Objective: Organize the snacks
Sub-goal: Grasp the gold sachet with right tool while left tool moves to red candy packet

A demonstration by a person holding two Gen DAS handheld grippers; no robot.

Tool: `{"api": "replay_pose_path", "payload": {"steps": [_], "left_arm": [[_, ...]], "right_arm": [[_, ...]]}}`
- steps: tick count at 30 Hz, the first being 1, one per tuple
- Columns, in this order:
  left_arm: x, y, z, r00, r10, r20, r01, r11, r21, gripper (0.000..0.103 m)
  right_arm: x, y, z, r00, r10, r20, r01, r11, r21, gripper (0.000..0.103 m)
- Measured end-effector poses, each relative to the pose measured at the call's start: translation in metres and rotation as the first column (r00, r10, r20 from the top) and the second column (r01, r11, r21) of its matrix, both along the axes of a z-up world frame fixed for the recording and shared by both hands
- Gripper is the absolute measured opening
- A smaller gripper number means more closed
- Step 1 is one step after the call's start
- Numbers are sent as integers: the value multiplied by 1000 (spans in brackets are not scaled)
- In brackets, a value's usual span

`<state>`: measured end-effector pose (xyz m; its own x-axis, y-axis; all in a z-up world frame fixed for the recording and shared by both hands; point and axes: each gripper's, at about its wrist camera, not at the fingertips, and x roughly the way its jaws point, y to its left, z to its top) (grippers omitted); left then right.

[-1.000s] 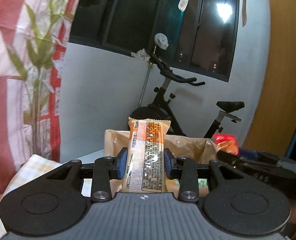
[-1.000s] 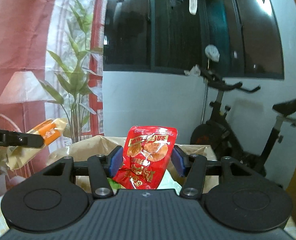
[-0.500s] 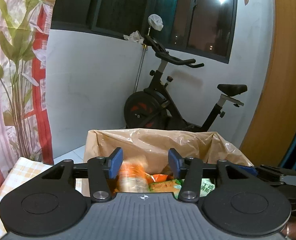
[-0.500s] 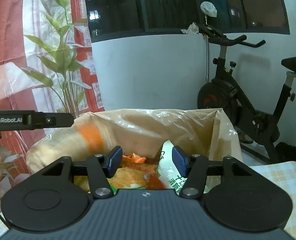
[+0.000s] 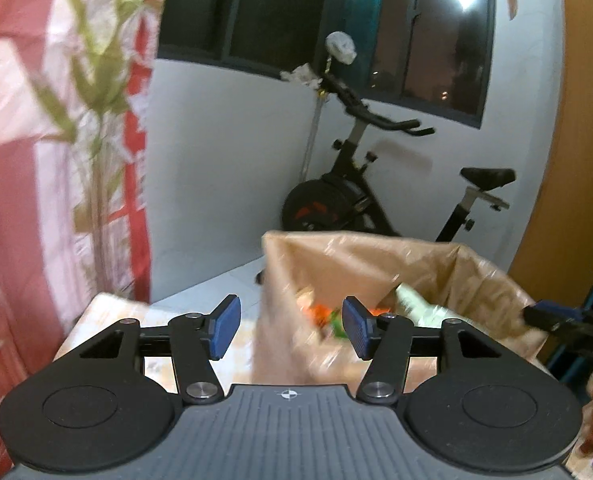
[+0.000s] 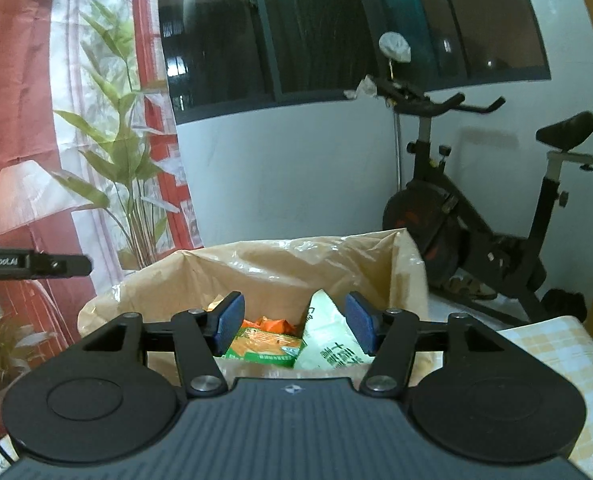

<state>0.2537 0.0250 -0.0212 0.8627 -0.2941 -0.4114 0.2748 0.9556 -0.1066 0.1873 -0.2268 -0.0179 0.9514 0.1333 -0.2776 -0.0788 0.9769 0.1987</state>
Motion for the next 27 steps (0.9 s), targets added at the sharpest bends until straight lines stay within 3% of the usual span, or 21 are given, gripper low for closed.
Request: {"api": "replay_pose_path", "payload": {"steps": [7, 14, 22, 27], "left_arm": [[-19, 30, -42, 992, 72, -107, -74, 997, -14, 59], [-28, 39, -82, 973, 110, -200, -119, 992, -30, 59], [-42, 27, -111, 967, 112, -230, -116, 993, -2, 59], [-53, 23, -126, 957, 134, -256, -137, 991, 5, 59]], "right_arm": [[-35, -5, -20, 1000, -17, 12, 18, 999, -34, 60], [-54, -6, -46, 998, -43, -35, 40, 997, -72, 60], [-54, -9, -96, 983, -53, -176, 43, 997, -62, 60], [-42, -3, -130, 946, -53, -318, 18, 993, -114, 60]]}}
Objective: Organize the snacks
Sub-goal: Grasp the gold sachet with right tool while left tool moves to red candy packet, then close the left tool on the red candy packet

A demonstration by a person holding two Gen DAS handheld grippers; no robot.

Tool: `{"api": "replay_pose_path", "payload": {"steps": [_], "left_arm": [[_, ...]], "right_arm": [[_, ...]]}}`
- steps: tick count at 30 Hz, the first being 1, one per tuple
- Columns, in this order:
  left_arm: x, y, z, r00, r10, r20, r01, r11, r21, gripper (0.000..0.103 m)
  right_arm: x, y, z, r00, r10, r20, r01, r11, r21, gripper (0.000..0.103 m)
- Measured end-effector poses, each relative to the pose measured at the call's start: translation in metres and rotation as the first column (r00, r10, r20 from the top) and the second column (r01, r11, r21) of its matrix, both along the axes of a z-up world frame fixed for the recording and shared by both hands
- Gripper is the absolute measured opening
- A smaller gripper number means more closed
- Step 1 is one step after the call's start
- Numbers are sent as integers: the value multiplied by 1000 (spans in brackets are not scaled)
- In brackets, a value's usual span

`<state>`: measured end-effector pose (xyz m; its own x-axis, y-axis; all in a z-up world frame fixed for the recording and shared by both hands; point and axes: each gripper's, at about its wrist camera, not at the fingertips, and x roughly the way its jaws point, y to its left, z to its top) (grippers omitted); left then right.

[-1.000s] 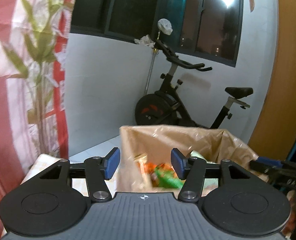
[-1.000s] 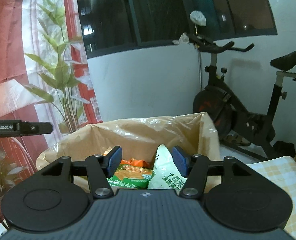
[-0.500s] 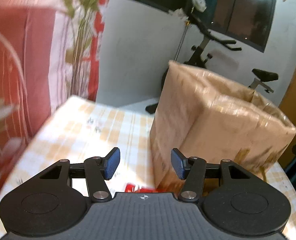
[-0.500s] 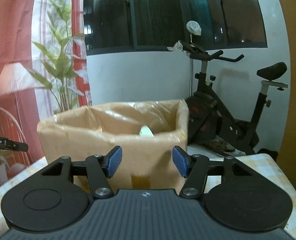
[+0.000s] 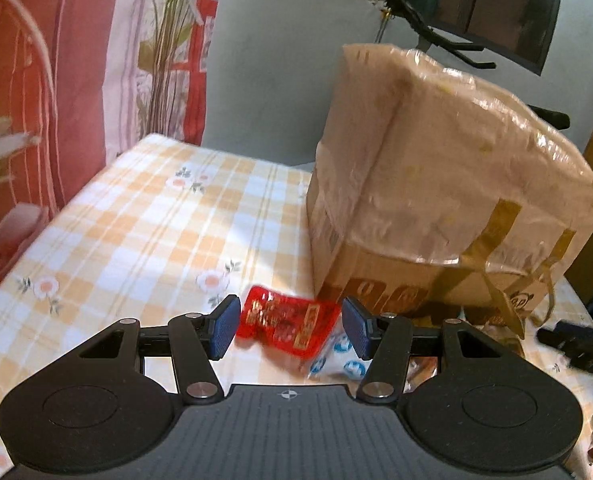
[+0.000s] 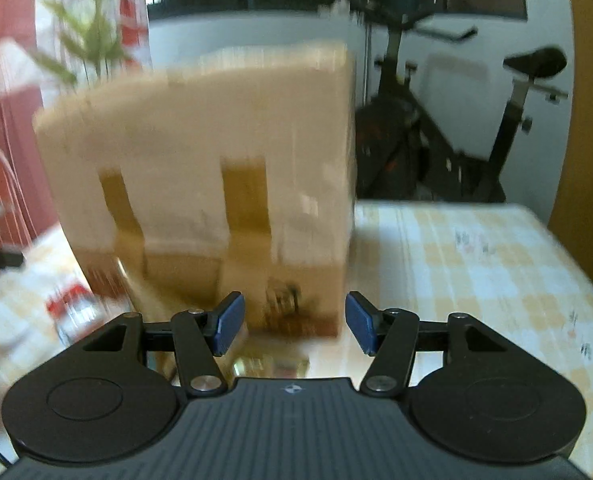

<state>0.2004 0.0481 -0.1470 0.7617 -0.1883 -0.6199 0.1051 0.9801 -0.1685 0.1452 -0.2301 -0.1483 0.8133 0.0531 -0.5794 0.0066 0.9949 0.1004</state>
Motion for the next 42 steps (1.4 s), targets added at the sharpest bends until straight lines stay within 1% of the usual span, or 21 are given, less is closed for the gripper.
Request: {"api": "replay_pose_path", "payload": {"steps": [3, 7, 12, 15, 18, 20, 22, 23, 24, 26, 28, 30, 32, 37, 42], "left_arm": [[-5, -1, -7, 1000, 6, -19, -6, 1000, 7, 59], [-8, -2, -13, 999, 10, -38, -10, 1000, 8, 59], [-8, -2, -15, 999, 17, -50, -17, 1000, 2, 59], [-10, -6, -17, 999, 11, -53, -11, 1000, -1, 59], [-11, -9, -20, 998, 0, -60, 0, 1000, 2, 59], [-13, -11, -22, 998, -3, -64, 4, 1000, 4, 59], [-15, -11, -24, 998, -7, -68, 8, 1000, 4, 59], [-16, -12, -26, 997, -8, -72, 8, 1000, 4, 59], [-16, -12, -27, 997, -8, -75, 9, 1000, 4, 59], [-16, -14, -30, 997, -11, -83, 12, 1000, 4, 59], [-17, -16, -31, 996, -17, -85, 17, 1000, 4, 59], [-19, -17, -31, 996, -30, -83, 30, 1000, 1, 59], [-21, -19, -31, 996, -44, -75, 44, 999, -2, 59], [-23, -20, -35, 995, -55, -86, 55, 998, -5, 59], [-21, -21, -35, 995, -56, -79, 56, 998, -1, 59]], "right_arm": [[7, 7, -19, 996, 18, -85, -18, 1000, 2, 60], [11, 19, -33, 989, 49, -138, -51, 999, -12, 60], [9, 29, -38, 987, 67, -147, -74, 996, -46, 60], [7, 28, -42, 986, 60, -153, -69, 996, -52, 63], [4, 36, -47, 988, 69, -141, -83, 992, -96, 65], [4, 39, -48, 990, 55, -134, -71, 990, -120, 71], [4, 36, -49, 991, 28, -134, -43, 992, -116, 78], [3, 34, -50, 991, 21, -130, -36, 993, -112, 78], [2, 33, -50, 992, 19, -127, -32, 994, -105, 78], [-1, 29, -50, 992, 26, -121, -35, 997, -75, 73], [-3, 29, -50, 994, 40, -105, -48, 996, -76, 57], [-4, 30, -49, 995, 42, -91, -50, 996, -79, 56], [-7, 27, -47, 997, 30, -65, -35, 997, -63, 54], [-9, 17, -48, 999, -6, -53, 5, 1000, -31, 53], [-10, 21, -49, 999, 16, -46, -18, 999, -49, 54]]}}
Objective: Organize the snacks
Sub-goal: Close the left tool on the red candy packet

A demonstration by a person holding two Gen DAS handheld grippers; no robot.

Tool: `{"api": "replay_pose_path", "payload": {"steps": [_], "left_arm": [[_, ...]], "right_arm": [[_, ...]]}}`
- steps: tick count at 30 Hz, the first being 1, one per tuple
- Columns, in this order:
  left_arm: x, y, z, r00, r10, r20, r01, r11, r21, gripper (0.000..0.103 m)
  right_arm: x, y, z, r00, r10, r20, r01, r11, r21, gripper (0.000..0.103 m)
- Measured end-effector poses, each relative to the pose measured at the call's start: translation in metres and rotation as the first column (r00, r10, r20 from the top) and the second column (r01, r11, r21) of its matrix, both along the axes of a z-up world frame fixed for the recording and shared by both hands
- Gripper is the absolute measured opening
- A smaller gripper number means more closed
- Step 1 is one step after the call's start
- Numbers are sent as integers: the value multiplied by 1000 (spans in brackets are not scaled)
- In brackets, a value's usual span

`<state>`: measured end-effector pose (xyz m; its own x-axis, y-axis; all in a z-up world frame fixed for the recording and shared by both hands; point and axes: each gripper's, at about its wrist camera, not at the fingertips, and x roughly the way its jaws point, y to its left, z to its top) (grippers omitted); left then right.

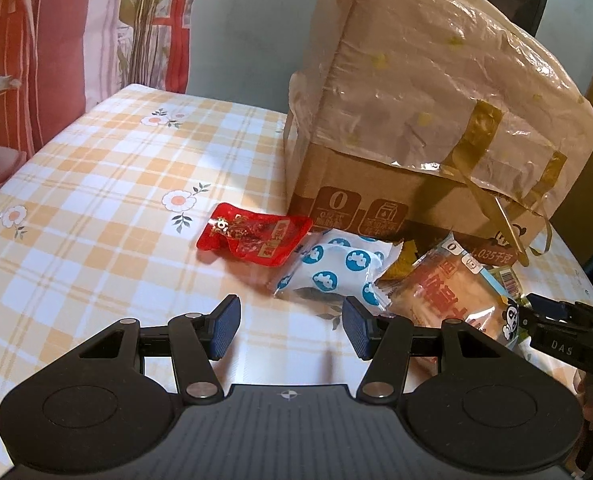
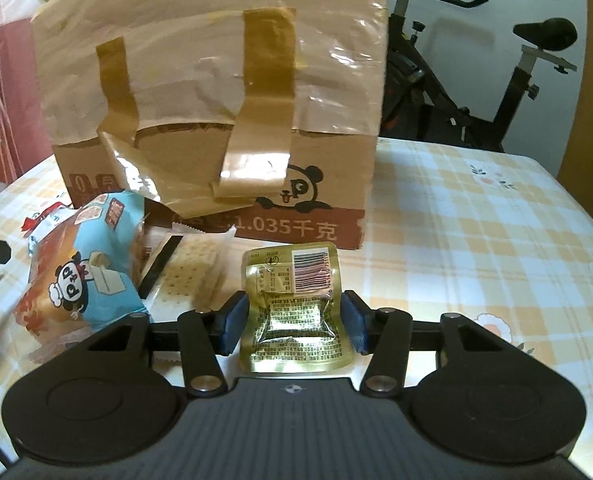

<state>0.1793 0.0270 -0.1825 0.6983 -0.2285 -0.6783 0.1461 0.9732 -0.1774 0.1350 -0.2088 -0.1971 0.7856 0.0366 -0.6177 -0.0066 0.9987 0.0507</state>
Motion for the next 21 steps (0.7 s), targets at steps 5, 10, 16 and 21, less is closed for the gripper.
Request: {"api": "replay_pose_path", "payload": {"steps": [5, 10, 16, 21], "left_arm": [[12, 10, 7, 999, 36, 41, -37, 999, 22, 59], [39, 18, 12, 997, 57, 60, -59, 998, 37, 59], [73, 19, 5, 995, 96, 37, -98, 994, 57, 59], [89, 8, -9, 999, 51, 15, -53, 990, 132, 59]], "right_arm": [[0, 0, -1, 1000, 7, 1, -7, 1000, 4, 54], [1, -1, -1, 1000, 10, -3, -10, 1000, 8, 54], [3, 0, -2, 1000, 8, -9, -8, 1000, 14, 55], [4, 0, -3, 1000, 5, -11, -5, 1000, 20, 55]]}}
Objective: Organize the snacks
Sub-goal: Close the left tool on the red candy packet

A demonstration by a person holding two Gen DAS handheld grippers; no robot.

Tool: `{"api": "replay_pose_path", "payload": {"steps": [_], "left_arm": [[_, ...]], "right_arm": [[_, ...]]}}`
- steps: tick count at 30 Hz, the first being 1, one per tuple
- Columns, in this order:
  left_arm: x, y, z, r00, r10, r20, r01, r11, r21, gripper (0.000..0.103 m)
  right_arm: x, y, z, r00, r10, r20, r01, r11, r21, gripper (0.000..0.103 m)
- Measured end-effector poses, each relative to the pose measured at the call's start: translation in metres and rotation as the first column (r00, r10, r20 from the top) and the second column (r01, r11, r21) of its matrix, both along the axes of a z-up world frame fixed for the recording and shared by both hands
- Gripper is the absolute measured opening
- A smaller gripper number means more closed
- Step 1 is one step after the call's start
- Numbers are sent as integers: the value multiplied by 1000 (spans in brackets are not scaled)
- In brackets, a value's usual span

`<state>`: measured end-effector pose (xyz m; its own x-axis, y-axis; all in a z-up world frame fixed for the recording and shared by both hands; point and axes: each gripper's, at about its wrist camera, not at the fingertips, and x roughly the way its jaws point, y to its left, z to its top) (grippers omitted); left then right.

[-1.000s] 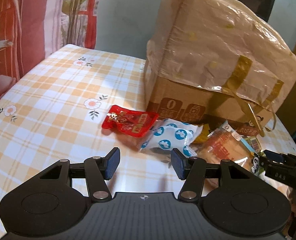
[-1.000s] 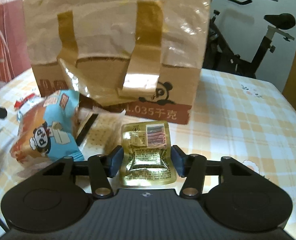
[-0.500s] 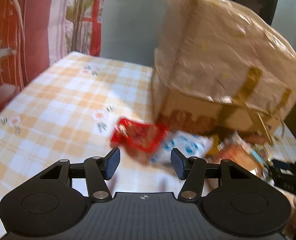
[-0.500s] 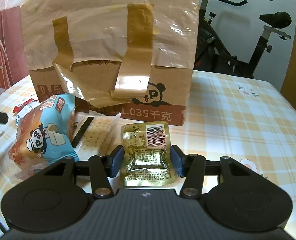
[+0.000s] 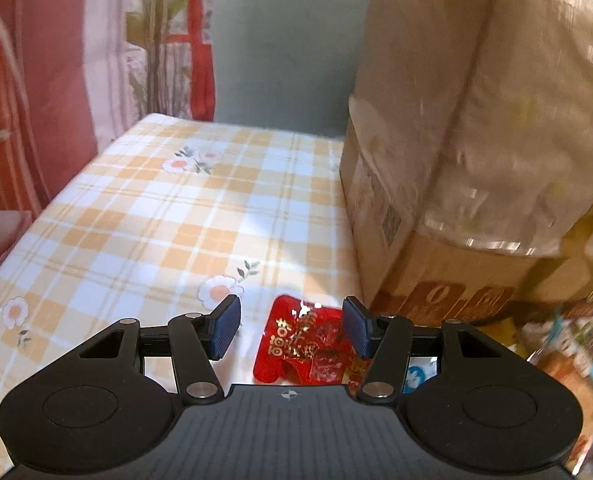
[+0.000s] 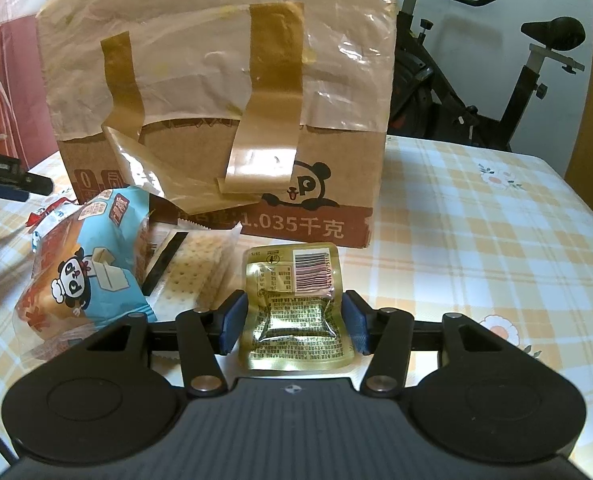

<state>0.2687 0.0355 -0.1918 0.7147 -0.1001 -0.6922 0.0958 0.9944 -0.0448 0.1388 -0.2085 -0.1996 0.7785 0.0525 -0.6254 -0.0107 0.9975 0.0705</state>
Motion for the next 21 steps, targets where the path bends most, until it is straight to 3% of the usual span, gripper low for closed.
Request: {"api": "replay_pose_path", "payload": {"steps": [9, 21], "left_arm": [[-14, -2, -10, 1000, -16, 15, 15, 997, 75, 59], [-39, -1, -9, 1000, 1, 8, -1, 1000, 18, 59]], "right_arm": [[1, 1, 0, 1000, -2, -1, 2, 1000, 2, 55], [2, 3, -1, 1000, 1, -2, -1, 1000, -4, 56]]}}
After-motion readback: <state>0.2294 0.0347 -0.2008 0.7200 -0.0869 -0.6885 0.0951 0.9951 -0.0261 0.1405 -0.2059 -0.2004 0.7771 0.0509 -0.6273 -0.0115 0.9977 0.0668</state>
